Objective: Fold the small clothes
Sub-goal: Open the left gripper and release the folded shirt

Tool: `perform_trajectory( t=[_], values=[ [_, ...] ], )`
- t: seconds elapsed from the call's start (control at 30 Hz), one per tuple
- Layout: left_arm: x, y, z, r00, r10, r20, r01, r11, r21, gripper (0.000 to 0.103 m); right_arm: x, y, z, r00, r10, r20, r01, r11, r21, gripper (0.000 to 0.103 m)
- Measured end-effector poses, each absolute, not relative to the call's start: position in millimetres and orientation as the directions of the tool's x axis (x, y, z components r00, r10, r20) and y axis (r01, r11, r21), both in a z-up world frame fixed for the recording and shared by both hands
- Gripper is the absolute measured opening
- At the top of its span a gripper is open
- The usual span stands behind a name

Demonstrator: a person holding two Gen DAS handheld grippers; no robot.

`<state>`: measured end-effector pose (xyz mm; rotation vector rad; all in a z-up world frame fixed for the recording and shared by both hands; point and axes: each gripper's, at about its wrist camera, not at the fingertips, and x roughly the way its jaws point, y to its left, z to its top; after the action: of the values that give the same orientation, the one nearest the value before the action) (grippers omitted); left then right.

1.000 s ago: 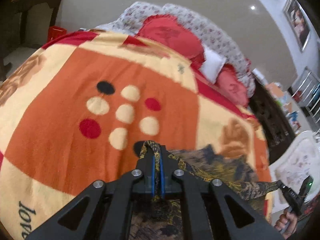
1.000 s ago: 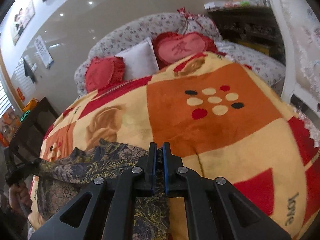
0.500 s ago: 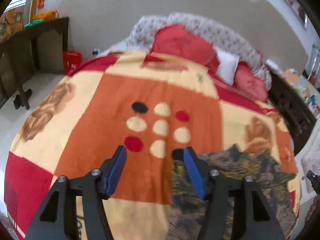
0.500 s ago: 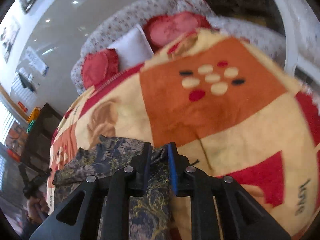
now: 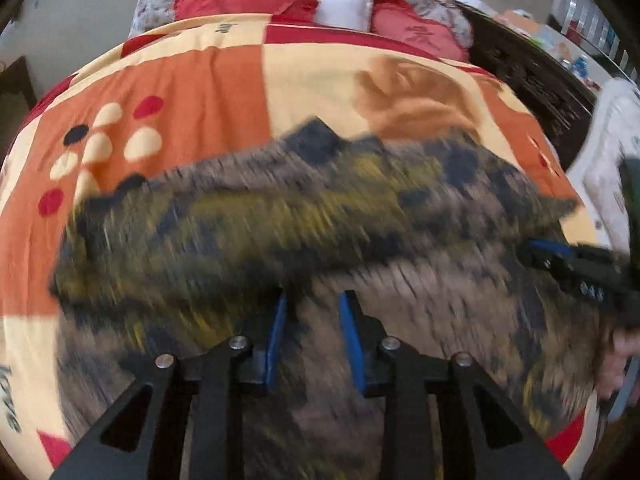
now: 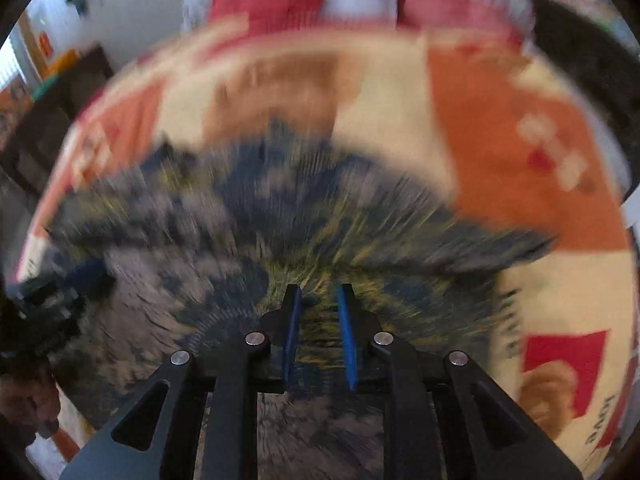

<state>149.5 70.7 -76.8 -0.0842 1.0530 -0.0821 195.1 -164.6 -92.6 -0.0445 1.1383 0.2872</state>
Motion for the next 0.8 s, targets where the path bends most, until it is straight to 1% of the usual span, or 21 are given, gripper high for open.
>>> perform_trajectory(
  t=[0.07,0.1,0.13,0.17,0.2,0.23,0.27,0.3,0.33,0.4,0.47,0.53,0.63,0.7,0.77,0.8],
  values=[
    [184.5,87.7,-68.3,0.502,-0.04,-0.864,-0.04,0.997,-0.069,0.03,208.0,-166.2,-90.9,0.385,0.218,-0.897,-0.219,0.966,0.141,0.03],
    [193.6,95.3,-64.1,0.513,-0.022,-0.858,-0.059,0.996,-0.061,0.03,218.4,-168.6,-88.5,0.377,0.232,-0.897,-0.191,0.967,0.17,0.03],
    [204.2,107.0,-57.6,0.524,-0.005,-0.852,-0.088,0.994,-0.06,0.03,228.3,-173.4,-80.7,0.404,0.258,-0.878,-0.164,0.964,0.208,0.03],
    [212.0,120.1,-48.2,0.543,0.035,-0.839,-0.137,0.989,-0.048,0.03,233.7,-181.6,-65.3,0.481,0.29,-0.827,-0.149,0.957,0.249,0.03],
    [213.8,131.1,-39.5,0.561,0.07,-0.825,-0.186,0.982,-0.043,0.034,232.4,-188.1,-52.0,0.552,0.288,-0.782,-0.142,0.957,0.252,0.03],
    [210.6,145.8,-27.6,0.585,0.074,-0.808,-0.225,0.972,-0.073,0.035,228.2,-197.1,-35.9,0.627,0.257,-0.735,-0.119,0.964,0.236,0.03],
    [205.0,155.0,-19.4,0.61,0.06,-0.79,-0.232,0.967,-0.106,0.037,223.8,-206.7,-23.5,0.665,0.249,-0.705,-0.101,0.964,0.245,0.03],
    [196.8,163.3,-14.8,0.628,0.057,-0.776,-0.234,0.965,-0.118,0.042,219.9,-213.8,-16.8,0.677,0.266,-0.686,-0.107,0.958,0.266,0.03],
    [188.0,165.7,-9.1,0.649,0.068,-0.758,-0.238,0.964,-0.117,0.044,215.5,-221.8,-11.1,0.692,0.279,-0.666,-0.118,0.953,0.277,0.03],
    [179.0,159.7,-5.1,0.668,0.061,-0.742,-0.216,0.97,-0.115,0.044,205.3,-235.4,-3.3,0.731,0.222,-0.645,-0.095,0.97,0.226,0.03],
    [174.3,144.2,-8.8,0.683,0.031,-0.729,-0.175,0.977,-0.122,0.046,199.3,-245.2,-3.9,0.742,0.168,-0.649,-0.042,0.978,0.205,0.03],
    [176.2,125.8,-18.1,0.695,0.006,-0.719,-0.137,0.983,-0.125,0.054,201.5,-253.5,-12.8,0.73,0.143,-0.668,0.024,0.972,0.234,0.03],
    [188.5,108.5,-33.8,0.703,0.021,-0.711,-0.141,0.984,-0.11,0.066,207.7,-237.1,-30.1,0.696,0.178,-0.696,0.024,0.963,0.27,0.03],
    [201.0,110.4,-51.5,0.682,0.071,-0.728,-0.172,0.983,-0.065,0.066,212.1,-226.4,-44.6,0.678,0.184,-0.711,0.019,0.963,0.268,0.03],
    [208.4,123.9,-73.0,0.643,0.094,-0.76,-0.205,0.977,-0.052,0.066,221.5,-221.7,-68.6,0.658,0.136,-0.74,0.055,0.972,0.228,0.03],
    [207.1,132.5,-85.3,0.622,0.082,-0.779,-0.212,0.975,-0.067,0.066,222.7,-222.4,-77.9,0.649,0.105,-0.753,0.08,0.975,0.205,0.03]
  ],
)
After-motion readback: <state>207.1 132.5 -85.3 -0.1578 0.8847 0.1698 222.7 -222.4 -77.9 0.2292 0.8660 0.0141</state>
